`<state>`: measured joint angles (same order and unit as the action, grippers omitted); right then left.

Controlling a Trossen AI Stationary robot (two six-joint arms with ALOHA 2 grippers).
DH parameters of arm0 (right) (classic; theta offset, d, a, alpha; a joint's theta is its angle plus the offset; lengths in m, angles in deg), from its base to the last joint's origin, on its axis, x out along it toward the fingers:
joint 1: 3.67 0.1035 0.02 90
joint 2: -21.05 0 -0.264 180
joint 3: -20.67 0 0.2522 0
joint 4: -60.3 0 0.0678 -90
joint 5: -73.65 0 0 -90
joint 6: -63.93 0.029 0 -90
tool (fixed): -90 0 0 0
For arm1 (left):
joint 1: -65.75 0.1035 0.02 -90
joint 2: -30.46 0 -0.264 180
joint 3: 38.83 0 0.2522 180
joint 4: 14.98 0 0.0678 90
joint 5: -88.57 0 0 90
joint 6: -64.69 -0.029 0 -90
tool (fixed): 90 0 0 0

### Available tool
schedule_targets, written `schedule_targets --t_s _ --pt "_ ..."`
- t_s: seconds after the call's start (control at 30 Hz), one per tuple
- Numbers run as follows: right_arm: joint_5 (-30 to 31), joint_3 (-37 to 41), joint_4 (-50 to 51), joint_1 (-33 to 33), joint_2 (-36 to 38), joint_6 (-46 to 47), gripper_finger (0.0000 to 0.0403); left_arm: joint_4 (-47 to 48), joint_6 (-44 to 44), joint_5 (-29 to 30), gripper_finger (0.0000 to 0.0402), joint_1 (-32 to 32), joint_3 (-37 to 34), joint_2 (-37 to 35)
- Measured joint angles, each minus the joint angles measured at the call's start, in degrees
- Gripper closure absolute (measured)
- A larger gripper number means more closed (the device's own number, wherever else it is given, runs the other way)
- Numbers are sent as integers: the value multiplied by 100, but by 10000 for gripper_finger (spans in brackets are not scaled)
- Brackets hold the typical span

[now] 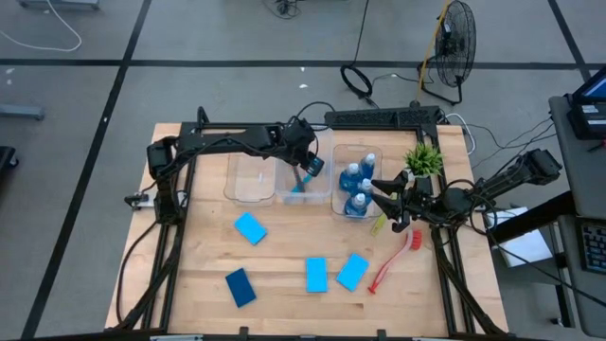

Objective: Pick & Place Kitchen Sink Supplies
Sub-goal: Put the red dish brush into the white transparent bin

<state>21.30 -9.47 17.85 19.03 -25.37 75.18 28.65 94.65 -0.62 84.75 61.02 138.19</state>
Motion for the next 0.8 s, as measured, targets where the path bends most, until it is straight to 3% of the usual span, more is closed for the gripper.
schedule_targets --t_s 0.47,0.8 --pt "-46 0 -95 2 1 4 190 -301 -145 -1060 231 -129 -6 -547" --pt "-222 0 -188 156 160 -9 190 -60 -377 -1240 230 -362 -2 -1143"
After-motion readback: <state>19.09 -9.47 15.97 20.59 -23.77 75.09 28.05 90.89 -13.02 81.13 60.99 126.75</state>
